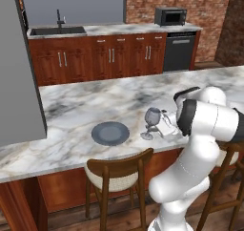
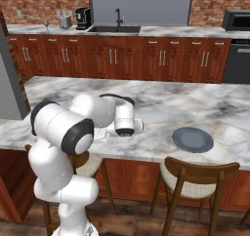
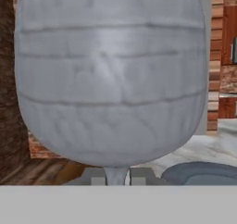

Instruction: Retrieve the wine glasses from the counter and place one next to each plate.

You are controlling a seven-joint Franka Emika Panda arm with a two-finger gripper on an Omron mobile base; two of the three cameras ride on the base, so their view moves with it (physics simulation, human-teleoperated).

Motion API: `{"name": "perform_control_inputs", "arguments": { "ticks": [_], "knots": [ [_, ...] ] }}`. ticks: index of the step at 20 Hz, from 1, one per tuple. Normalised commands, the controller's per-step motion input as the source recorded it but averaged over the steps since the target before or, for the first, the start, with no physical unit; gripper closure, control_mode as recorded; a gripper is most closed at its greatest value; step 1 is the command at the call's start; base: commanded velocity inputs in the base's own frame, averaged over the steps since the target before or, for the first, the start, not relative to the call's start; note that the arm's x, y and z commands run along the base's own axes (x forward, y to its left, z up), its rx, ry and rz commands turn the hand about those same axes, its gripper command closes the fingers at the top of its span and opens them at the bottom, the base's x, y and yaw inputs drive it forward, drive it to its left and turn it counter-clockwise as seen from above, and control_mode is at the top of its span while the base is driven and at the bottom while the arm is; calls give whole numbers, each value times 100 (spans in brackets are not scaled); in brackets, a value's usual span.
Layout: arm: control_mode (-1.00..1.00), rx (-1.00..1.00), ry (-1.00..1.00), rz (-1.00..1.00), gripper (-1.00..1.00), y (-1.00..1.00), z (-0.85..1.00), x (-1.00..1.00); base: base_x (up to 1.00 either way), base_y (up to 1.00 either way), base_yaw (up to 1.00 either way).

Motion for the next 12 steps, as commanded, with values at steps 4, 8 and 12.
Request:
{"name": "perform_control_inputs", "arguments": {
  "ticks": [4,8,12],
  "knots": [
    [-100,-4,-18,0,100,0,-3,26,0,0,0],
    [-100,-7,-15,0,100,0,0,22,0,0,0],
    [-100,-1,-1,0,100,0,0,38,0,0,0]
  ]
}}
